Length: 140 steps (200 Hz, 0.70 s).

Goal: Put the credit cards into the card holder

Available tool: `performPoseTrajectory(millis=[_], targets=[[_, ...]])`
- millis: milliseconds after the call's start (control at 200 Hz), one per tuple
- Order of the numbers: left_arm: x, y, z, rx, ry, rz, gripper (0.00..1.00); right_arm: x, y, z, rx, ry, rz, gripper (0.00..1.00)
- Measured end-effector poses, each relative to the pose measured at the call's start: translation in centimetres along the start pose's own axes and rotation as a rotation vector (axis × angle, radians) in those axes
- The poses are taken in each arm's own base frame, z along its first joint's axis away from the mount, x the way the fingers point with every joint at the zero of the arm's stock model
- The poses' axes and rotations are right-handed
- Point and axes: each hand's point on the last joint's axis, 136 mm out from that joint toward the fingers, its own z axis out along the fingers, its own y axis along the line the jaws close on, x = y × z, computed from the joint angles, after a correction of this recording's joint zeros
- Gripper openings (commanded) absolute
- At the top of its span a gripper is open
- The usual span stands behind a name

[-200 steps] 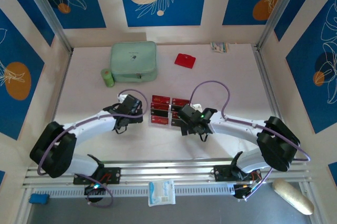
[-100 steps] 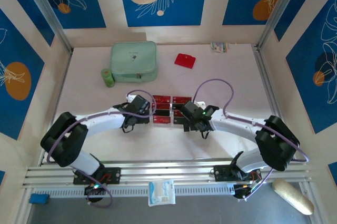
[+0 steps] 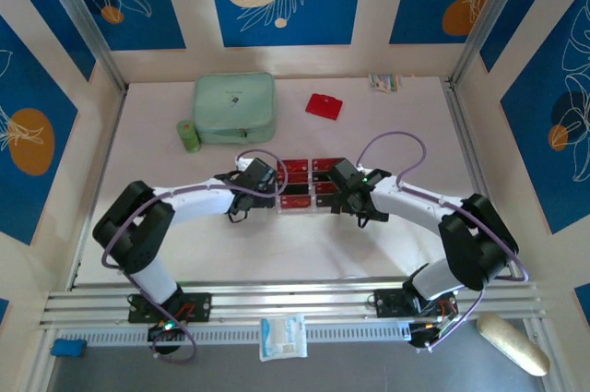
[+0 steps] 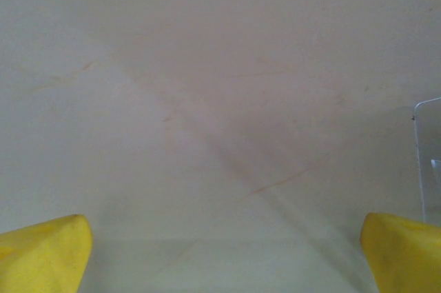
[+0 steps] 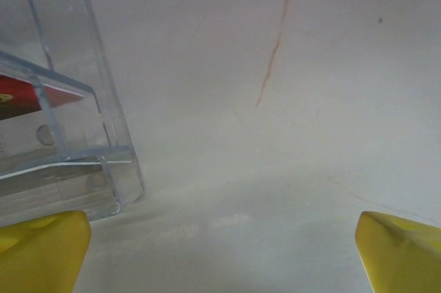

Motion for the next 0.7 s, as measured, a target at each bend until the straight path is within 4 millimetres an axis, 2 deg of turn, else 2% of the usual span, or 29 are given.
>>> performPoseTrajectory(millis=[105, 300, 415, 480, 585, 700], targets=[[-0.5, -1.3, 0.6, 0.018, 0.000, 0.003, 1.00, 0.0, -1.0, 1.2, 0.040, 0.042, 0.036, 1.00], [-1.4, -3.6, 1.7, 0.040, 0.003, 0.006, 1.00, -1.4, -1.9, 1.6, 0.052, 0.066, 0.096, 1.00], [-1.9, -4.9, 2.1, 0.055, 0.000, 0.003, 1.00, -1.5, -2.3, 1.2, 0.037, 0.077, 0.089, 0.99], [-2.0, -5.5, 2.1, 0.068, -0.003, 0.005, 1.00, -1.6, -2.1, 0.1, -0.006, 0.069, 0.077, 0.99], [-2.0, -6.6, 1.9, 0.090, -0.004, 0.013, 1.00, -2.7, -1.9, -3.0, -0.119, 0.009, 0.094, 0.99], [-2.2, -7.5, 1.9, 0.104, -0.008, 0.016, 1.00, -4.4, -3.4, -6.2, -0.217, -0.074, 0.163, 1.00]])
